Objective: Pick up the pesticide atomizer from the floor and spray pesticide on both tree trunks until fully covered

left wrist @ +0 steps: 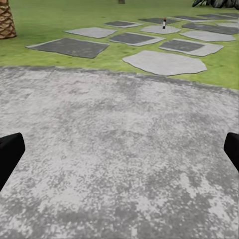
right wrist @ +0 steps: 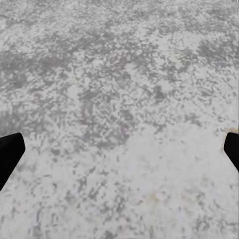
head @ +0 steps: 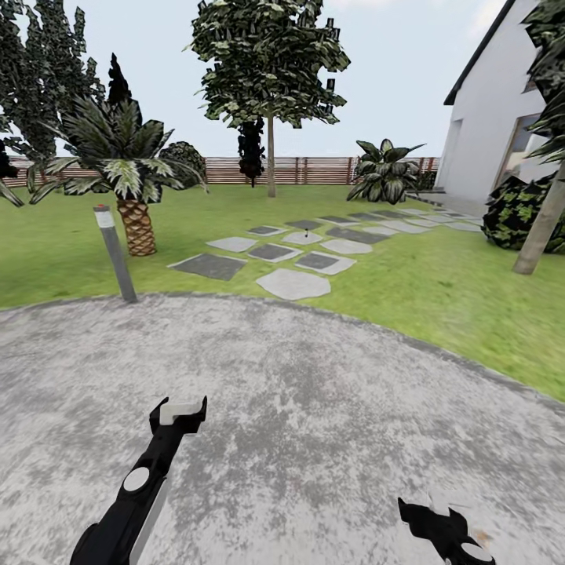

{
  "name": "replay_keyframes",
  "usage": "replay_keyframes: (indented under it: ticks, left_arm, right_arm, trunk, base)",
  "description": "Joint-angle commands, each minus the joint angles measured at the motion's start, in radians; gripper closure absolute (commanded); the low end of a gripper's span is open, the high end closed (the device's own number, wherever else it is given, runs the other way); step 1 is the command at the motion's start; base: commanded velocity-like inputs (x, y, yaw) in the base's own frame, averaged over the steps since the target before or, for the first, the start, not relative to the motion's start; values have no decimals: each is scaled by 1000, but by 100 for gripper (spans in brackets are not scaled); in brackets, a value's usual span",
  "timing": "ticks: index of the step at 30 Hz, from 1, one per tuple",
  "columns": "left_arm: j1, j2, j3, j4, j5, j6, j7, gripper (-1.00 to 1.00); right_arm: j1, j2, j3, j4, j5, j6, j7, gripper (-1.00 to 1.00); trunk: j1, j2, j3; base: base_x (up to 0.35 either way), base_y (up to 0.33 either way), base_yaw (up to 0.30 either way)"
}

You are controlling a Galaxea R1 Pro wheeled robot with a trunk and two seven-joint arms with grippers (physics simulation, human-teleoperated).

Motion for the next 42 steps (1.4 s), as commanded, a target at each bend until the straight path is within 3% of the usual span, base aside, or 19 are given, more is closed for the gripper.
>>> replay_keyframes:
  ticks: [1,42]
  left_arm:
    - [0,0,0,0,0,0,0,-100]
    - [0,0,0,0,0,2,0,-100]
  right_arm:
    - [0,0,0,0,0,0,0,-100]
    - [-1,1,-14,-4,9,-1,-6,-100]
  trunk:
    - [0,0,0]
    - [0,0,0]
  base:
    - [327,0,0]
    - [327,0,0]
